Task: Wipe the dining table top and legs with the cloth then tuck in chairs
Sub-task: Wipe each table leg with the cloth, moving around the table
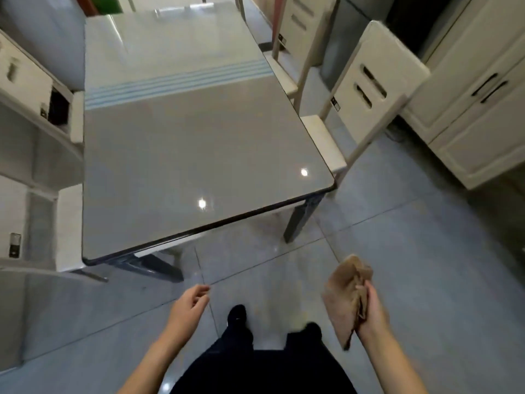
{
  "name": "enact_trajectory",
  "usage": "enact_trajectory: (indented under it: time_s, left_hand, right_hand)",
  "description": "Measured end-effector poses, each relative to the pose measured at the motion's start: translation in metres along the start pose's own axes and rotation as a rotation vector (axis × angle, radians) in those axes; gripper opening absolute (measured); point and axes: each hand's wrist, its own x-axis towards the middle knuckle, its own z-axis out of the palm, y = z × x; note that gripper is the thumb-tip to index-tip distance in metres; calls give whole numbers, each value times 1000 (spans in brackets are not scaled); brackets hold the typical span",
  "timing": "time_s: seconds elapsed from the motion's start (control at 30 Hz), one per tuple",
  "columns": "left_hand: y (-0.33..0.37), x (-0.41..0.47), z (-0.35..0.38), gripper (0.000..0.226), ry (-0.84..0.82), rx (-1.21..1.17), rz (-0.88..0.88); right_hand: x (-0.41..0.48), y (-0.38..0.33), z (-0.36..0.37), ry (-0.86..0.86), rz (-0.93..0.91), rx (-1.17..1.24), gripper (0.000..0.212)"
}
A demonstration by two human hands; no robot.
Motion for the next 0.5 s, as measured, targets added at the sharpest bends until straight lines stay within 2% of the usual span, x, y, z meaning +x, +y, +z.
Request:
enact_trajectory:
  time_s: [0.1, 0.2, 0.23, 0.3, 0.33, 0.4, 0.5]
  left_hand:
    - [19, -3, 35, 16, 3, -33, -24]
    - [47, 2, 80, 16, 12, -68, -46]
    - [58, 7, 94, 17, -1, -91, -50]
    - [77, 24, 122, 19, -41, -108, -55]
    - [84, 35, 135, 20, -67, -100, -53]
    - [95, 61, 160, 20, -113, -84, -37]
    - [108, 111, 193, 23, -144, -81, 2]
  right_hand:
    - [14, -30, -14, -13, 78, 8, 34]
    - [40, -60, -22, 7, 77, -16, 33]
    - [56, -68, -27, -23, 60, -4, 48]
    - [89, -83, -35, -85, 43, -39, 99]
    - [106, -88, -36, -116, 41, -19, 104]
    - [137, -97, -31, -214, 14, 54, 87]
    - [183, -104, -9, -243, -32, 103, 72]
